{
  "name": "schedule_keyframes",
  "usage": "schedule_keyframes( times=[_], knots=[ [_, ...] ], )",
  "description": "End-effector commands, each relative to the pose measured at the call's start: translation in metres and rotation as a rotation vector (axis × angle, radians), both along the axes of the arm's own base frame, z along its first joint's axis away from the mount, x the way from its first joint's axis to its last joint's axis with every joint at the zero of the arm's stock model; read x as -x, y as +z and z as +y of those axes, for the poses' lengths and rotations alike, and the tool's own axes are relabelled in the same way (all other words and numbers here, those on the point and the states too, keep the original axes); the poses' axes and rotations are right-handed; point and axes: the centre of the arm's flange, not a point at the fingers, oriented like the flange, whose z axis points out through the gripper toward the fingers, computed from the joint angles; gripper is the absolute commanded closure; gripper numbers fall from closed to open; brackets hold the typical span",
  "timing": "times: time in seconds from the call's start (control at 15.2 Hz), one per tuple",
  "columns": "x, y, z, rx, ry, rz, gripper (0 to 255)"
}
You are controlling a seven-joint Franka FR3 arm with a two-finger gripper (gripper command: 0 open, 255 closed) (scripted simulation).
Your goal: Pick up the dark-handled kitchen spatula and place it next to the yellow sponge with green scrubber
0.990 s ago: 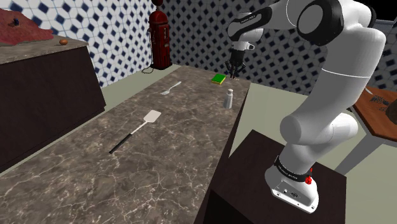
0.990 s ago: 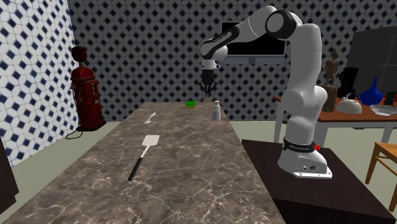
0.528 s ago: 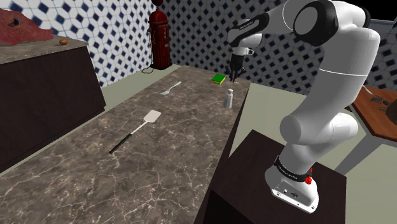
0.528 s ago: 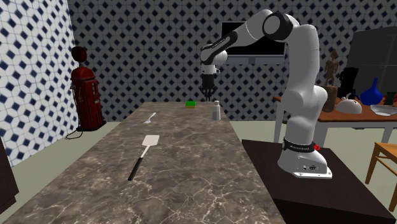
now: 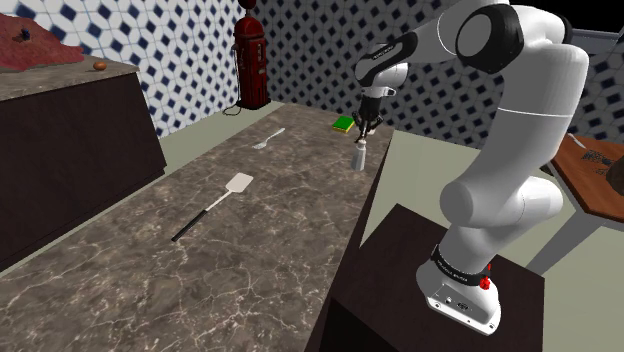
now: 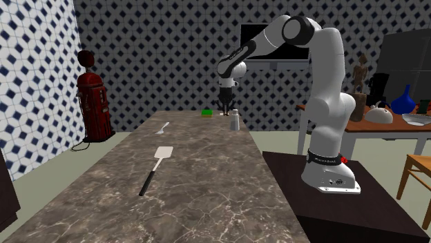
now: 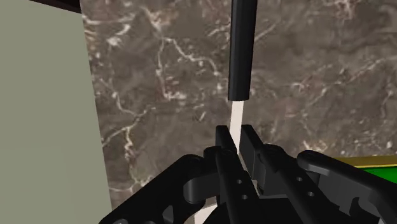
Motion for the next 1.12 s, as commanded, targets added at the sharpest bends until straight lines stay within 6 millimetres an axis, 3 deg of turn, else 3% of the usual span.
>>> schedule_keyframes(
  times=[0.0, 0.46, 0.53, 0.86, 1.06],
  knots=[
    [0.0, -0.01, -0.001, 0.0, 0.0, 0.0, 255],
    [0.0, -0.01, -0.001, 0.0, 0.0, 0.0, 255],
    [0.0, -0.01, -0.001, 0.0, 0.0, 0.0, 0],
    [0.0, -0.01, -0.001, 0.0, 0.0, 0.0, 0],
    [0.0, 0.029, -0.003, 0.0, 0.0, 0.0, 0]
  ],
)
